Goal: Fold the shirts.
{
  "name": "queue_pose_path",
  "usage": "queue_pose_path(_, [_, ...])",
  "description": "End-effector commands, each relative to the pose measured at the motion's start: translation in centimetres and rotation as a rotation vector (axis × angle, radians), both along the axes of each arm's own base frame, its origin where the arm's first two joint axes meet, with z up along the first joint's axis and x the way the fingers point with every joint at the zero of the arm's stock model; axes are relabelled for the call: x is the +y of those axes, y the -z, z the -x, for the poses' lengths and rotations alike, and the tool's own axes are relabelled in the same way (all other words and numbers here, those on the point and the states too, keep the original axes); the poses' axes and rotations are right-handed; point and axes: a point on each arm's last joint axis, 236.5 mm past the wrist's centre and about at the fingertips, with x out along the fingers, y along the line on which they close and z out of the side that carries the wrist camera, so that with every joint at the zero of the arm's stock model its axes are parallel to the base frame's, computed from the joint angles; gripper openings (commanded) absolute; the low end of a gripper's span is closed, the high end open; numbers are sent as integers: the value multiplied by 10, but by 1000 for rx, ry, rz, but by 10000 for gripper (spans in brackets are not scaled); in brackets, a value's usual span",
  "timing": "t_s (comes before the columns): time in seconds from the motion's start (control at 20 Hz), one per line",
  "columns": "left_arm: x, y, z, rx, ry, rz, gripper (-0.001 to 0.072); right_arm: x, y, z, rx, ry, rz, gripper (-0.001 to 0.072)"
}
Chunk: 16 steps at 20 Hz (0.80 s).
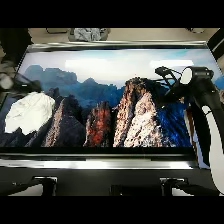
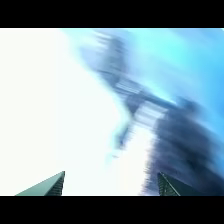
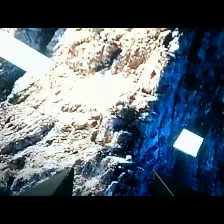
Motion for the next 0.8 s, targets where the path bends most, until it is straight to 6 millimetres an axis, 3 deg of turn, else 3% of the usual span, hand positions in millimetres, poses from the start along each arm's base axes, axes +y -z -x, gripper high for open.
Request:
queue_pose_path(0.0, [99, 30, 52, 142, -318, 117, 720, 1, -1, -11, -46, -2, -4, 569])
queue_pose_path(0.05, [104, 52, 62, 180, -363, 216, 720, 2, -2, -15, -58, -1, -7, 569])
queue_pose_path(0.15, [102, 84, 61, 177, -389, 382, 720, 4, -2, -16, -64, 0, -17, 569])
queue_pose_path(0.4, [102, 141, 60, 223, -385, 432, 720, 17, -3, -14, -54, 0, -72, 567])
queue_pose_path(0.5, [99, 159, 58, 252, -362, 445, 720, 22, -4, -13, -49, 0, -98, 562])
queue_pose_path(0.75, [84, 179, 35, 214, -289, 497, 720, 36, -6, -10, -40, -1, -159, 562])
